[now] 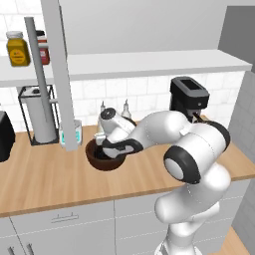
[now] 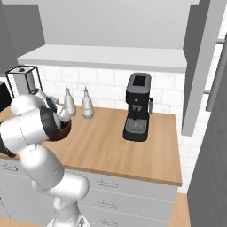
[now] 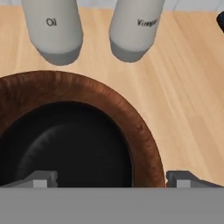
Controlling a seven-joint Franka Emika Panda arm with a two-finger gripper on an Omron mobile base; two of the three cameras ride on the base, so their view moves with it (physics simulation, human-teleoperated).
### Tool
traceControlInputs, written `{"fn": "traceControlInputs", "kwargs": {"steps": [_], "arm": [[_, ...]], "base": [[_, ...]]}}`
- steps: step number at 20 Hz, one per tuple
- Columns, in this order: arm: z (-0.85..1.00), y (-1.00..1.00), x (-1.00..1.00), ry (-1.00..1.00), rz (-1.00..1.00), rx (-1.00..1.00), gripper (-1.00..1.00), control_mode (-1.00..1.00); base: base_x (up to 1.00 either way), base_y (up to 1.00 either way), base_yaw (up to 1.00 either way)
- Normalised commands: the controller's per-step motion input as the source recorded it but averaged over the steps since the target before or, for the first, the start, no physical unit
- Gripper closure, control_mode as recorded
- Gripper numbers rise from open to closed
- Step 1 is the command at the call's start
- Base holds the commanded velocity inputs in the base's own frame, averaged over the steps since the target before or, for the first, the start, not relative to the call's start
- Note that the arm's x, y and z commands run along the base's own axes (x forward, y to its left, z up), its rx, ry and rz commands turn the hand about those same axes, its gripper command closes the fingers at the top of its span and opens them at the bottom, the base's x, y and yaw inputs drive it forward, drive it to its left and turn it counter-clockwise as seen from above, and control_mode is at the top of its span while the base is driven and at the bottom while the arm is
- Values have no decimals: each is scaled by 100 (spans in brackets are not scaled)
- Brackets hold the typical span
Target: Pick up the bowls on the counter and stack them on top of one another in the open cabinet. Place the smaller bowl on top of the larger bowl.
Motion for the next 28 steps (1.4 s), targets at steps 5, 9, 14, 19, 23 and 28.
{"fn": "traceControlInputs", "kwargs": {"steps": [5, 9, 14, 19, 23, 28], "arm": [[7, -45, 0, 1, -4, 9, -100, -100], [-34, -17, 2, 11, 1, 8, -100, -100], [-43, -7, 16, 21, 9, 8, -100, -100], [-7, 0, 1, 8, 9, 3, -100, -100], [0, 0, 0, 0, 1, 0, -100, -100], [0, 0, 0, 0, 0, 0, 100, -100]], "base": [[0, 0, 0], [0, 0, 0], [0, 0, 0], [0, 0, 0], [0, 0, 0], [0, 0, 0]]}}
